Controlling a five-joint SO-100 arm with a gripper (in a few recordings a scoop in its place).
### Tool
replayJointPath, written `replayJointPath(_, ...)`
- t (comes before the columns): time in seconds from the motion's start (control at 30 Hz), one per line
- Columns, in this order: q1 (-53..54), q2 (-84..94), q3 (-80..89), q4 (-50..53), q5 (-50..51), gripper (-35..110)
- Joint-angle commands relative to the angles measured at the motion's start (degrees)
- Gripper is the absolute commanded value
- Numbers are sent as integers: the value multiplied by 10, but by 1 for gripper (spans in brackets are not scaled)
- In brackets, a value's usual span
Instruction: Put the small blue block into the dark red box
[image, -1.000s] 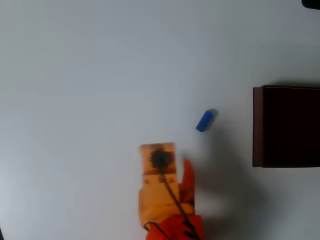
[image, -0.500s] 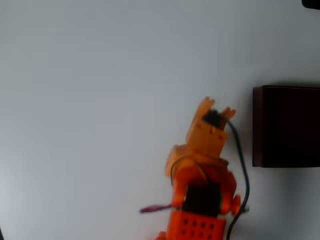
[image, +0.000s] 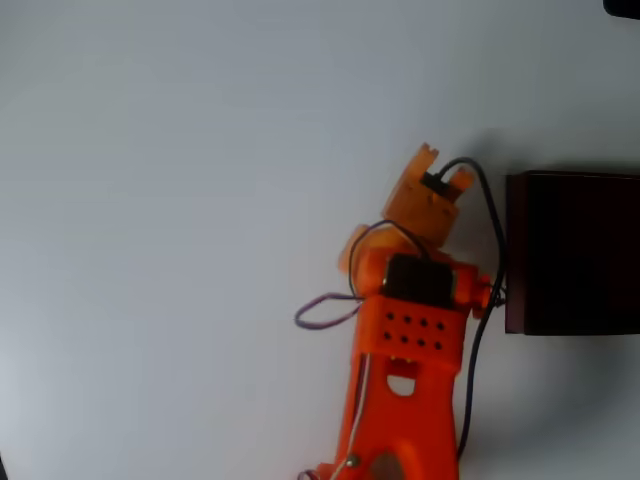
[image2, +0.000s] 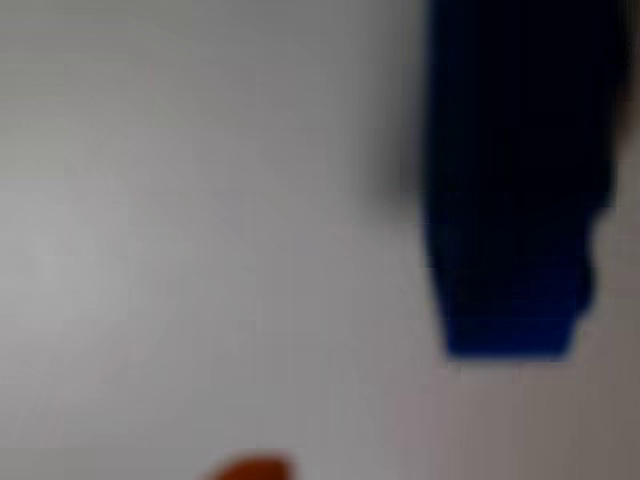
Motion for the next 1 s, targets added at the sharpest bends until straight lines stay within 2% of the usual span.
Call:
replayJointPath(0.0, 2, -5, -41, 20, 17, 31)
replayJointPath(0.6, 21, -142, -124, -23, -14, 28)
replayJointPath(0.67, 27, -168, -147, -14, -25, 23)
replayJointPath(0.7, 33, -182, -161, -13, -50, 9)
replayJointPath(0.77, 47, -218, -208, 19, -67, 0)
replayJointPath(0.97, 62, -259, -303, 99, -134, 0)
